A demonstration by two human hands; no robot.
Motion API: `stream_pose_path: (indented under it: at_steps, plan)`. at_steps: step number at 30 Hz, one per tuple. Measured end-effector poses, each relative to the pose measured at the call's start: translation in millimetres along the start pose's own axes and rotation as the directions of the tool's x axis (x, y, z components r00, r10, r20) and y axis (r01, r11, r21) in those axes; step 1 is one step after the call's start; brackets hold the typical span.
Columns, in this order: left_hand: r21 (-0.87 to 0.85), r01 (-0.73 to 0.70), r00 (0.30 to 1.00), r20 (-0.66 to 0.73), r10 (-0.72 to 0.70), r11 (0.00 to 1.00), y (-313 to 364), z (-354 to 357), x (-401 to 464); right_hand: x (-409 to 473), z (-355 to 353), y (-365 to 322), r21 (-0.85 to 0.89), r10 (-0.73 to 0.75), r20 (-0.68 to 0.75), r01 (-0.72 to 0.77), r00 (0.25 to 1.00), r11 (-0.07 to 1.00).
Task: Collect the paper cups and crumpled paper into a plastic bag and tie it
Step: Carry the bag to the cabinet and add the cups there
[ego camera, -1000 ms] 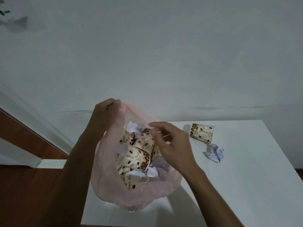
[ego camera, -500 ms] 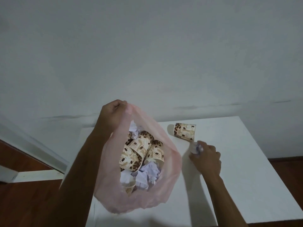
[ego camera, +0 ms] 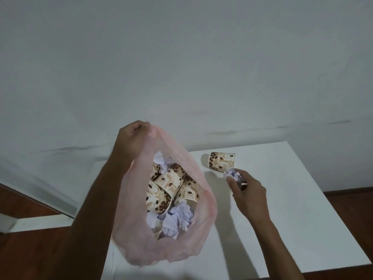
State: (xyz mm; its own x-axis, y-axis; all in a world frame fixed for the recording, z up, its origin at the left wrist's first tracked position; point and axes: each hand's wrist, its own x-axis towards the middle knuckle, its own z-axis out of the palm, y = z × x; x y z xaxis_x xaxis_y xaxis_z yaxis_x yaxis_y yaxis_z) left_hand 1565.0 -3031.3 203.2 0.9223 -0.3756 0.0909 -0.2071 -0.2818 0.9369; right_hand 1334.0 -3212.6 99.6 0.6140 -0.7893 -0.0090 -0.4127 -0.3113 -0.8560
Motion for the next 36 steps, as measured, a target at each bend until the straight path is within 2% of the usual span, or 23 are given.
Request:
stream_pose_path:
  at_steps: [5, 8, 10, 14, 18, 21, 24, 28, 30, 33, 35, 36]
  plan:
    - [0.009, 0.001, 1.000, 0.010, -0.001, 1.000, 2.6, -6.7, -2.0, -14.2, 1.3, -56.7, 0.101, -0.193, 0.060, 0.187, 0.979, 0.977]
    - [0.055, -0.014, 1.000, 0.002, 0.014, 0.998, 7.7, -10.3, -7.8, -27.0, 19.8, -82.1, 0.114, -0.316, 0.213, 0.297, 0.925, 0.948]
    - [0.065, -0.012, 1.000, -0.003, 0.012, 0.998, 12.6, -14.5, -9.6, -34.2, 39.0, -95.1, 0.093, -0.343, 0.317, 0.331, 0.884, 0.939]
    - [0.090, -0.026, 1.000, -0.008, 0.026, 0.996, 17.1, -22.8, -9.8, -35.7, 82.4, -109.2, 0.021, -0.394, 0.335, 0.411, 0.856, 0.911]
    - [0.100, 0.002, 0.996, -0.084, 0.006, 0.995, 12.9, -18.6, -13.2, -41.6, 103.8, -115.3, 0.127, -0.423, 0.397, 0.408, 0.815, 0.904]
    - [0.069, 0.017, 0.999, -0.029, -0.015, 0.997, 11.9, -21.5, -12.1, -47.6, 95.4, -111.9, 0.182, -0.510, 0.300, 0.477, 0.806, 0.860]
    - [0.054, 0.027, 1.000, -0.006, -0.026, 0.998, 11.8, -24.6, -10.3, -41.8, 73.8, -106.5, 0.240, -0.528, 0.092, 0.496, 0.844, 0.835]
    - [0.031, 0.016, 1.000, 0.011, -0.017, 0.999, 10.5, -21.9, -10.1, -14.8, 49.6, -91.1, 0.161, -0.467, -0.250, 0.513, 0.848, 0.843]
    - [0.028, 0.016, 1.000, 0.000, -0.016, 0.999, 11.4, -19.4, -11.5, 9.9, 46.2, -71.1, 0.064, -0.396, -0.291, 0.431, 0.871, 0.900]
    - [0.028, 0.016, 1.000, -0.011, -0.016, 0.999, 13.3, -16.8, -15.4, 57.8, 46.8, -19.2, -0.173, -0.208, -0.104, 0.188, 0.973, 0.967]
    - [0.025, 0.019, 1.000, -0.019, -0.019, 0.999, 13.6, -17.3, -18.3, 79.9, 44.1, 14.5, -0.325, -0.051, 0.056, 0.066, 0.997, 0.943]
    - [0.028, 0.017, 1.000, -0.022, -0.017, 0.999, 13.7, -18.1, -20.0, 86.8, 43.2, 28.2, -0.345, -0.012, 0.114, 0.051, 0.993, 0.937]
